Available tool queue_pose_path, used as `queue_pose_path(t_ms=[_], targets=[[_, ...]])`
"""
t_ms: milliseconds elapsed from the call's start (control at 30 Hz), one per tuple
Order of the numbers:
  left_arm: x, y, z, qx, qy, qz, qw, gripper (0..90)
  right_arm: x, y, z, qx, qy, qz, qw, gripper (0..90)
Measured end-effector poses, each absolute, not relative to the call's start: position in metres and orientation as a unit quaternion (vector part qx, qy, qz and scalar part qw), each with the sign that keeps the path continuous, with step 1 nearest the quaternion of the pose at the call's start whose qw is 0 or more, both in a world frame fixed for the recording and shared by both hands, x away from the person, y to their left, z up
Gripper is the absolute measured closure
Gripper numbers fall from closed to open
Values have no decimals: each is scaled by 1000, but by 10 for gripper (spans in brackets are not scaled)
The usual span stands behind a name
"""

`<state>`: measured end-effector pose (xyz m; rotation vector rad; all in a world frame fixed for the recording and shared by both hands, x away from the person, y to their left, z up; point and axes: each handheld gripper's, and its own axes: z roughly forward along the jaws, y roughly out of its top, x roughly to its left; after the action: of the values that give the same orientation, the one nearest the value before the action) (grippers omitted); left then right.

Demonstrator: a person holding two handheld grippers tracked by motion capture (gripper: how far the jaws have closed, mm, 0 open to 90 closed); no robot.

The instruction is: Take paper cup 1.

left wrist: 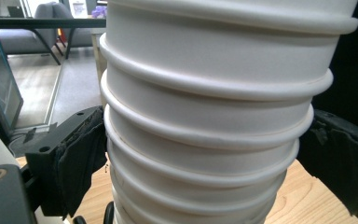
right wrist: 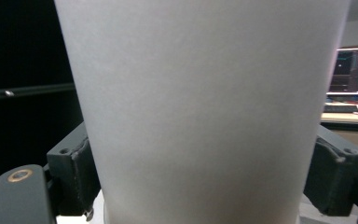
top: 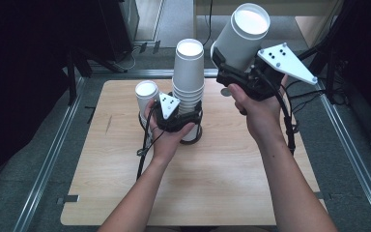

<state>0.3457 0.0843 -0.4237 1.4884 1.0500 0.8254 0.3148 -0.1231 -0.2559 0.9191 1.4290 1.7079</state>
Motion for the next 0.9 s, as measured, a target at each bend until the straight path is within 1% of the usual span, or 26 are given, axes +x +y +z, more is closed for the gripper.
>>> queue_pose_path(t_ms=[333, 400, 500, 533, 600, 733, 767, 800, 900], targets=[[339, 89, -425, 626, 442, 349, 539, 28, 307, -138, -287, 367, 565, 643, 364, 140], [336, 91, -426, 627, 442, 346, 541, 28, 305, -142, -299, 374, 569, 636, 363, 139], [334, 93, -426, 627, 441, 343, 543, 27, 303, -144, -308, 380, 571, 632, 361, 138], [330, 94, -425, 629, 437, 345, 543, 25, 302, -146, -316, 384, 574, 629, 357, 138], [327, 95, -425, 629, 433, 347, 544, 18, 301, -147, -320, 384, 575, 628, 356, 138], [321, 97, -425, 634, 428, 344, 545, 17, 296, -154, -343, 394, 580, 621, 351, 138], [321, 97, -425, 634, 428, 344, 545, 16, 296, -154, -343, 394, 580, 621, 351, 138], [319, 99, -426, 635, 427, 343, 544, 16, 294, -156, -352, 402, 579, 618, 349, 137], [313, 100, -428, 638, 425, 341, 545, 16, 291, -156, -363, 403, 585, 608, 354, 137]])
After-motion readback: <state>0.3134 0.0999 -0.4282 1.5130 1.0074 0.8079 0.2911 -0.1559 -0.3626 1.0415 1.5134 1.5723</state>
